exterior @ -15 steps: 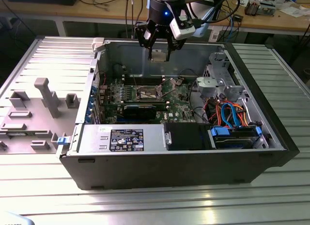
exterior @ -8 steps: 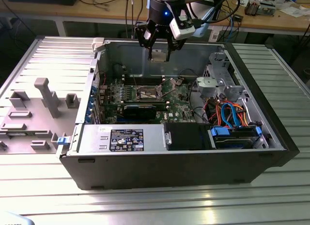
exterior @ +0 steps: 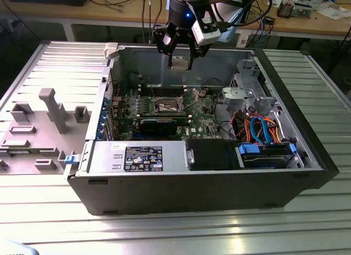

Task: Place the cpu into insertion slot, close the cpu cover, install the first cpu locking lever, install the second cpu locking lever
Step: 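Place the cpu into insertion slot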

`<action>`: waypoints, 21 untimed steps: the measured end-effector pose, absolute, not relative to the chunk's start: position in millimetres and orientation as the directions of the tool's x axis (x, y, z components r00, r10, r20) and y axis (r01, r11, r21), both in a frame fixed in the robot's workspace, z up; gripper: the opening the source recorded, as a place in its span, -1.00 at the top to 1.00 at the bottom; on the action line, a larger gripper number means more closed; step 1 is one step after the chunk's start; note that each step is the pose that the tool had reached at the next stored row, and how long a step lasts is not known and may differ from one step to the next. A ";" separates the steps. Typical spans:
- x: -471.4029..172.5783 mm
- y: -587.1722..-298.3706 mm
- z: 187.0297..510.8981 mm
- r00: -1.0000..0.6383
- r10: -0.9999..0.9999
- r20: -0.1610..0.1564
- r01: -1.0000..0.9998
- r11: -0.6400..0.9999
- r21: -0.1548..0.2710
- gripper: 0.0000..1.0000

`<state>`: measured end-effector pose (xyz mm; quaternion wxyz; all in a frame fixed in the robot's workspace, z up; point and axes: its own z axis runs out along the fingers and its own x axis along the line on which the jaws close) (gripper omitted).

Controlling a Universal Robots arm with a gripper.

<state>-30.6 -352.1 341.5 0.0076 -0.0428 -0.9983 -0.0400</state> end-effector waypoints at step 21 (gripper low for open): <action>-30.6 -352.1 341.5 -0.994 0.104 0.018 0.105 0.992 0.076 -0.09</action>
